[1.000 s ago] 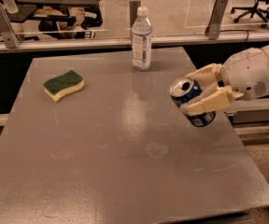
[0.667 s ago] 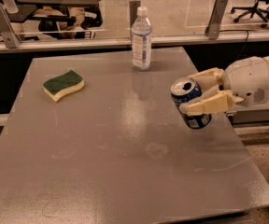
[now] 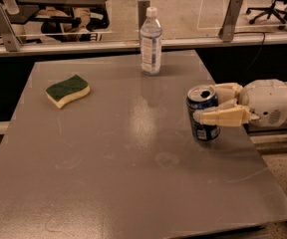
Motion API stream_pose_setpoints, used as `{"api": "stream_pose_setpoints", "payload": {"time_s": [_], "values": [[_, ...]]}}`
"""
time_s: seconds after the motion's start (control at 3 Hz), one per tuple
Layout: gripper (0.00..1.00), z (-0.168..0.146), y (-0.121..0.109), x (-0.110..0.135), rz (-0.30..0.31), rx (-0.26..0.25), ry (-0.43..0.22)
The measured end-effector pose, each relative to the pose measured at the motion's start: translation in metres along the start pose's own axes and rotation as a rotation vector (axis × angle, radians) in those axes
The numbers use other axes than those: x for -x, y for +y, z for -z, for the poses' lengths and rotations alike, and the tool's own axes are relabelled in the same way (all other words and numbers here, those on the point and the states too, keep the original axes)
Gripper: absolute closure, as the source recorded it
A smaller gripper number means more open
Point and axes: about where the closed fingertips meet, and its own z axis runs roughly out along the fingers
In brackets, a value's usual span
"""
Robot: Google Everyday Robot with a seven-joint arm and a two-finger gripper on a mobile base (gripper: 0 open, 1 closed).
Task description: Place pepsi can upright
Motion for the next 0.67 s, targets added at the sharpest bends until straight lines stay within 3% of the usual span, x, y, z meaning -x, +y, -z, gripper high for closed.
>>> {"api": "stream_pose_setpoints", "payload": {"time_s": [0.67], "values": [[1.0, 0.0004, -0.0081, -0.0082, -0.047, -0.044, -0.196]]}}
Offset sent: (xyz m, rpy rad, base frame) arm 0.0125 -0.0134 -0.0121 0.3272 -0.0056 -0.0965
